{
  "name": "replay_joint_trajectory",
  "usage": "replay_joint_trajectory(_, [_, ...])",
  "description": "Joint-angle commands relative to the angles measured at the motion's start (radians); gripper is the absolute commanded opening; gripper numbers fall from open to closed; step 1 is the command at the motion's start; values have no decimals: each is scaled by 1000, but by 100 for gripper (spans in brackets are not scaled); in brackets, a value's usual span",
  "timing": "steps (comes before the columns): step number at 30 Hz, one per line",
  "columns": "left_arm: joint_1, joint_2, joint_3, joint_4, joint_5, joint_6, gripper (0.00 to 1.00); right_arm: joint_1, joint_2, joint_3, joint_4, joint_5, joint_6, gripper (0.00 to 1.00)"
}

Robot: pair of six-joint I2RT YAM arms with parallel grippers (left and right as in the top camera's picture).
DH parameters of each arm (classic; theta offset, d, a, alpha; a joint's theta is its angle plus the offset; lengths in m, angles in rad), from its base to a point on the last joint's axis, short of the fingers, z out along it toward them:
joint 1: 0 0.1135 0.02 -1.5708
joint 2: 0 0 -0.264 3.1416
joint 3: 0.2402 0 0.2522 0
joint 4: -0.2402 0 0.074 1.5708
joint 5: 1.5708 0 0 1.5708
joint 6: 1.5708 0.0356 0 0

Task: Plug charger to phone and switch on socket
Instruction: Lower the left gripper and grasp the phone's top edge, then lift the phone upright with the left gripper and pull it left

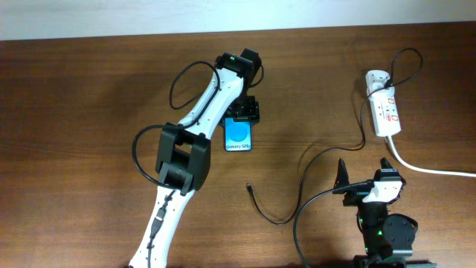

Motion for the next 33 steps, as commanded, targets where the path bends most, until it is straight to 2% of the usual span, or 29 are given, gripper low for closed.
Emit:
replay_joint_trajectory(1, [2, 12, 83, -25, -1, -9, 78, 6, -6, -5, -5, 5, 5, 98])
replay_joint_trajectory(9, [22, 12, 186, -134, 9, -9, 78, 6, -6, -5, -4, 5, 5, 98])
replay_joint_trajectory(13, [29, 12, 203, -205, 90, -4, 79, 6, -6, -5, -5, 5, 5, 98])
replay_joint_trajectory(18, [43, 12, 203, -249, 370, 122, 78, 6, -6, -5, -5, 5, 5, 98])
replay_joint_trajectory(22, [89, 12, 203, -261, 739, 219, 78, 6, -6, -5, -5, 5, 5, 98])
replay_joint_trajectory(29, [186, 12, 203, -260, 1157, 235, 77, 6, -6, -5, -5, 5, 5, 98])
replay_joint_trajectory(33, [239, 12, 203, -261, 1288, 235, 77, 6, -6, -5, -5, 5, 5, 98])
